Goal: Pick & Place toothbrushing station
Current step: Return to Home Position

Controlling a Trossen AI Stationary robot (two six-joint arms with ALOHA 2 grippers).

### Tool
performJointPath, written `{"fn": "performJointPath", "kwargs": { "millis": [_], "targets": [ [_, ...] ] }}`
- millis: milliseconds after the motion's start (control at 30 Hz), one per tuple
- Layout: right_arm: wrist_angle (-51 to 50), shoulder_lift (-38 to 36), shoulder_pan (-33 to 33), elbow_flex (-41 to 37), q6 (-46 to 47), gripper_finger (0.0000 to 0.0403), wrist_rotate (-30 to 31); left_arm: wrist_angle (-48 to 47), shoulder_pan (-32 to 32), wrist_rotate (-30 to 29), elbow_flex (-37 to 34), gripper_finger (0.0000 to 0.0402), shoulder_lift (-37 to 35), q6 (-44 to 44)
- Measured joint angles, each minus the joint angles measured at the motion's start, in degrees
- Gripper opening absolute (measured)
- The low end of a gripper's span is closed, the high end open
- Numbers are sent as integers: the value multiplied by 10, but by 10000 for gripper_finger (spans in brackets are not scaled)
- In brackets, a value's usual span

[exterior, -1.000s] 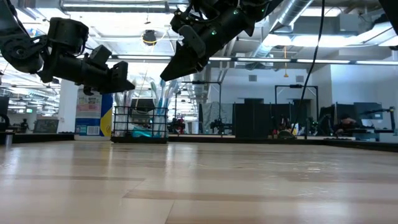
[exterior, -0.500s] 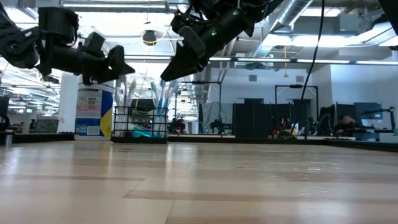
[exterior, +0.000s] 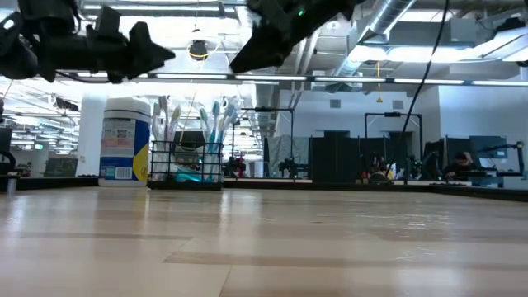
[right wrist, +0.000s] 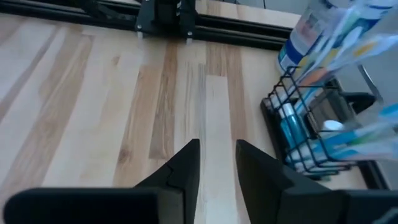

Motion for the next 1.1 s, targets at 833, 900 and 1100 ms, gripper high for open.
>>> {"fn": "performJointPath", "kwargs": {
  "millis": [833, 900, 1100],
  "targets": [
    [76, -527, 44, -430, 106, 58, 1, -503, -92, 251, 67, 190, -242, -65],
    [77, -573, 55, -461, 122, 58, 1, -565, -92, 258, 82, 188, -250, -63],
    [79, -694, 108, -544, 153, 58, 27, -649, -107, 318, 104, 186, -296, -76]
  ]
}}
